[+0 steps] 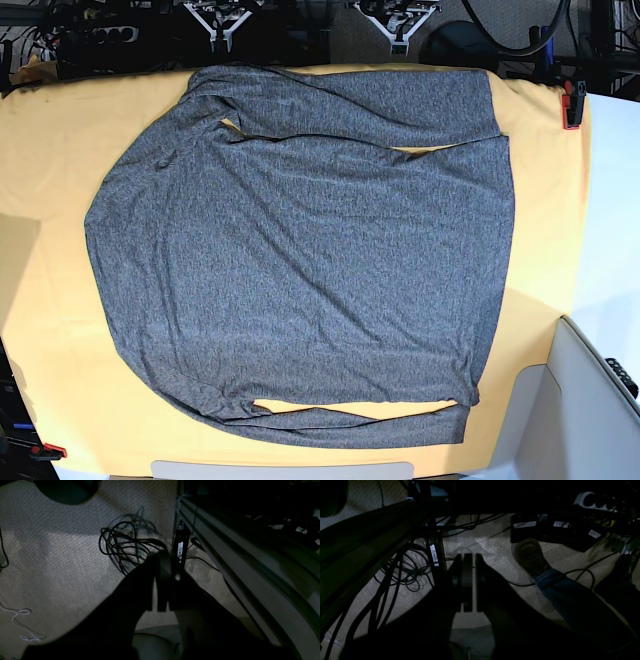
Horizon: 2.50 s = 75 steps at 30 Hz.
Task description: Fold the T-shirt properly
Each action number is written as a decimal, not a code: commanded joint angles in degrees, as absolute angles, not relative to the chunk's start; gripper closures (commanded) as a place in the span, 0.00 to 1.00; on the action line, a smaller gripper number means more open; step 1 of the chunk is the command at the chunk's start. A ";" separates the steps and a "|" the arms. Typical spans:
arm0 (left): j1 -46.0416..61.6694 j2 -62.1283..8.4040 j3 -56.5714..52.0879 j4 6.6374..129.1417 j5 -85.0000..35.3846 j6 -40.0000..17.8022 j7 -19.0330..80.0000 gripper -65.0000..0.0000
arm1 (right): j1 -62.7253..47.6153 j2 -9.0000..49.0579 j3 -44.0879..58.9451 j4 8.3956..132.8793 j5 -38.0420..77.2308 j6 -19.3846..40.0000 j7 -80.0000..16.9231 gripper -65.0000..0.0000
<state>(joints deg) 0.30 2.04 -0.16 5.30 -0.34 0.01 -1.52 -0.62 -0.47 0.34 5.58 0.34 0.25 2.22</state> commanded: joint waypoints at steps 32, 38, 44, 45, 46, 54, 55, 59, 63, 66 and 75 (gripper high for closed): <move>0.13 2.07 -0.22 5.58 0.22 -0.04 -1.71 0.99 | -0.75 -0.31 0.22 5.85 0.22 0.48 2.86 1.00; 0.13 2.07 -0.22 5.58 0.22 -0.04 -1.71 0.99 | -0.84 -0.31 0.57 6.20 0.40 0.48 2.86 1.00; 3.21 2.07 -0.40 9.89 -0.04 -0.04 -1.71 1.00 | -6.99 -0.31 0.40 16.84 0.22 0.13 2.42 1.00; 4.97 2.07 -0.40 12.88 -0.04 -0.04 -1.71 1.00 | -8.66 -0.31 0.31 19.30 0.22 0.13 2.42 1.00; 6.99 2.07 -0.40 16.13 -0.04 -0.04 -1.71 1.00 | -10.33 -0.31 0.31 21.85 0.22 0.13 2.42 1.00; 22.11 2.15 -0.40 40.31 -0.13 -0.04 -1.19 1.00 | -24.40 1.54 0.40 41.54 0.13 0.13 2.68 1.00; 23.87 2.24 -0.31 43.03 -0.13 -0.04 -1.19 1.00 | -26.59 1.89 0.40 44.70 0.13 0.13 2.68 1.00; 32.13 2.33 -0.13 55.60 -0.13 -0.13 -1.10 1.00 | -35.21 3.65 0.22 58.24 0.13 0.31 2.33 1.00; 42.68 2.07 3.91 70.90 -0.13 -0.13 -1.01 1.00 | -44.62 6.29 0.22 73.45 0.22 0.66 2.33 1.00; 49.19 0.22 7.52 80.31 -0.13 -0.13 -0.04 1.00 | -49.71 8.84 0.22 82.68 0.48 0.66 2.33 1.00; 59.65 -4.53 11.74 106.86 -0.13 -0.13 10.77 1.00 | -58.24 13.05 0.84 102.64 0.57 0.57 2.33 1.00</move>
<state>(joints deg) 58.17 -4.27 11.53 105.62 -0.43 0.01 11.75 -57.28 12.38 0.38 101.80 0.34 1.08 1.04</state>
